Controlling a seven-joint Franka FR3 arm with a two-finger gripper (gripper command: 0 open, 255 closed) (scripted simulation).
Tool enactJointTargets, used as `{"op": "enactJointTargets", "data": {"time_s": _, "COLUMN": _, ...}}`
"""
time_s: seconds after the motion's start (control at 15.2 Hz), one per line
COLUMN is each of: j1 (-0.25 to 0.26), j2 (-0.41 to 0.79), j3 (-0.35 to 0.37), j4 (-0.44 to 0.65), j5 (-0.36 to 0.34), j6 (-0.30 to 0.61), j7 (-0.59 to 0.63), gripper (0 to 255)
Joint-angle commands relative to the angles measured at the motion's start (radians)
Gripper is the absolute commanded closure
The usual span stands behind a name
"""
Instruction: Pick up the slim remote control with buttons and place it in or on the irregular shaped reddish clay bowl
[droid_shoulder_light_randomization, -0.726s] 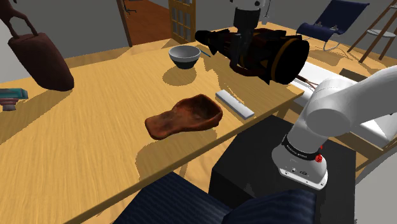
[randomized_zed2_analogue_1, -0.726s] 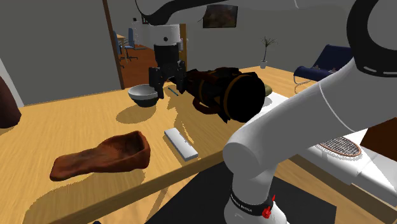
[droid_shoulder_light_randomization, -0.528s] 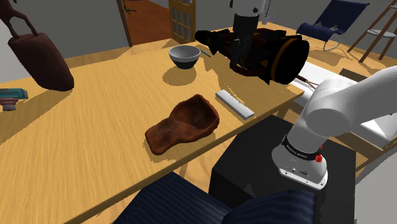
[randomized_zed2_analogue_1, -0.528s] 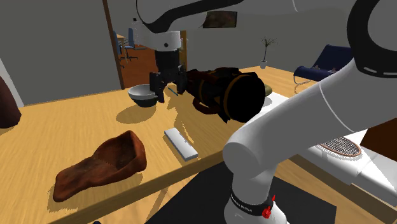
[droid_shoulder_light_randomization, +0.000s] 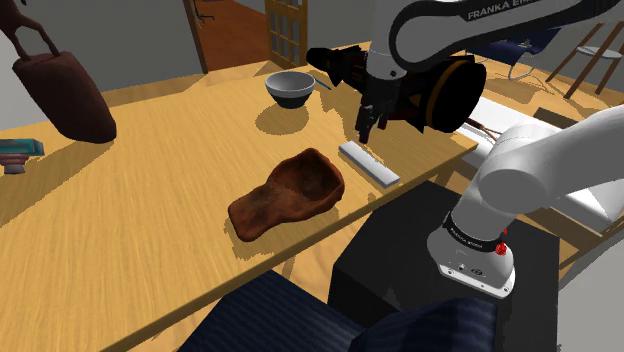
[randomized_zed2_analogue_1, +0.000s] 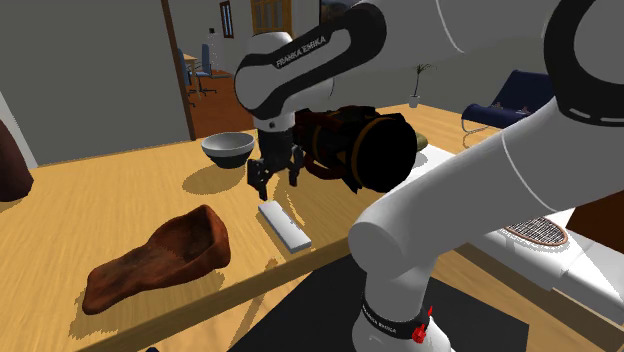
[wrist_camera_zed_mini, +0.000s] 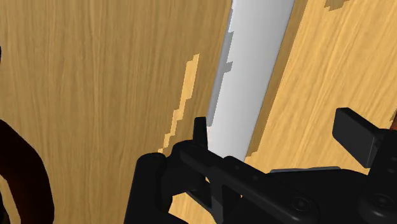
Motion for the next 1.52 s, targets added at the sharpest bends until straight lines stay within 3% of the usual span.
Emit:
{"op": "enactJointTargets", "data": {"time_s": 0.0, "j1": -0.008, "j2": 0.015, "j3": 0.006, "j4": -0.058, "j5": 0.01, "j6": 0.078, "j7": 0.026, "gripper": 0}}
{"op": "enactJointTargets", "data": {"time_s": 0.13, "j1": -0.017, "j2": 0.041, "j3": 0.01, "j4": -0.114, "j5": 0.019, "j6": 0.161, "j7": 0.048, "gripper": 0}}
{"op": "enactJointTargets", "data": {"time_s": 0.66, "j1": -0.015, "j2": 0.131, "j3": 0.018, "j4": -0.184, "j5": 0.03, "j6": 0.322, "j7": 0.05, "gripper": 0}}
{"op": "enactJointTargets", "data": {"time_s": 1.19, "j1": -0.015, "j2": 0.131, "j3": 0.018, "j4": -0.184, "j5": 0.03, "j6": 0.322, "j7": 0.05, "gripper": 0}}
{"op": "enactJointTargets", "data": {"time_s": 1.25, "j1": -0.015, "j2": 0.131, "j3": 0.018, "j4": -0.184, "j5": 0.03, "j6": 0.322, "j7": 0.05, "gripper": 255}}
{"op": "enactJointTargets", "data": {"time_s": 1.45, "j1": -0.015, "j2": 0.131, "j3": 0.018, "j4": -0.185, "j5": 0.03, "j6": 0.322, "j7": 0.05, "gripper": 255}}
